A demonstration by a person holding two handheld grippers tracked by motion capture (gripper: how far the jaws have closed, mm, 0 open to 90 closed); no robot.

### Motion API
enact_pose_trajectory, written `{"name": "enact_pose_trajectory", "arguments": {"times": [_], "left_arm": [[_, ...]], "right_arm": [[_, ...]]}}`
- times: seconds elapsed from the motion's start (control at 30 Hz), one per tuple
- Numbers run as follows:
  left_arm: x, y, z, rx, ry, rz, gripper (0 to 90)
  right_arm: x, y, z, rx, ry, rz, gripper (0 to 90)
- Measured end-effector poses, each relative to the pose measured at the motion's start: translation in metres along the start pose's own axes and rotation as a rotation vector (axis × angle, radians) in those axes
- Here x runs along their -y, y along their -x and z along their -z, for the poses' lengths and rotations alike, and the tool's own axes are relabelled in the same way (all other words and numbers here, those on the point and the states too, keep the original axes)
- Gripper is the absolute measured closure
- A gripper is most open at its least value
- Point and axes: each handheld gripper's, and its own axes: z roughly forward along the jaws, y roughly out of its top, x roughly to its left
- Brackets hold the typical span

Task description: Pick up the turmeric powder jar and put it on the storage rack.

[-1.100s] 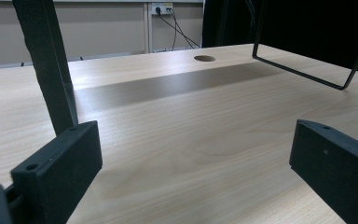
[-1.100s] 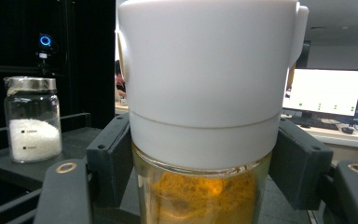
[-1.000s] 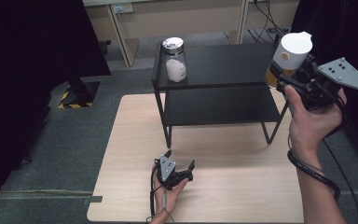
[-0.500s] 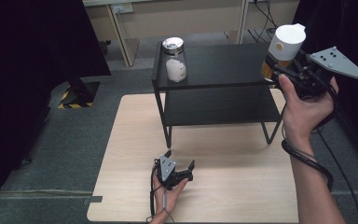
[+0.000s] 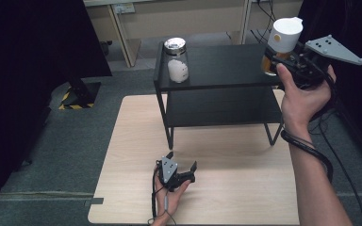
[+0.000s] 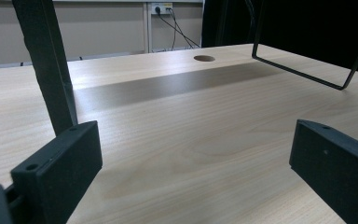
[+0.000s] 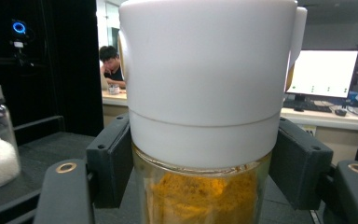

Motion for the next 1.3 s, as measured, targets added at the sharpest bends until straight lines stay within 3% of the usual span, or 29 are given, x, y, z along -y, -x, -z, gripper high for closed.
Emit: {"name": "enact_pose_trajectory", "arguments": {"times": [0.73,1.3], "left_arm": [[0.0,0.0,0.0,0.001,0.001,0.0,1.7],[0.0,0.0,0.0,0.0,0.002,-0.002,1.7]], "right_arm": [[0.002,0.006,-0.016,0.012,-0.066,-0.019,30.3],[0.008,0.004,-0.019,0.026,-0.056,-0.032,30.1]]}}
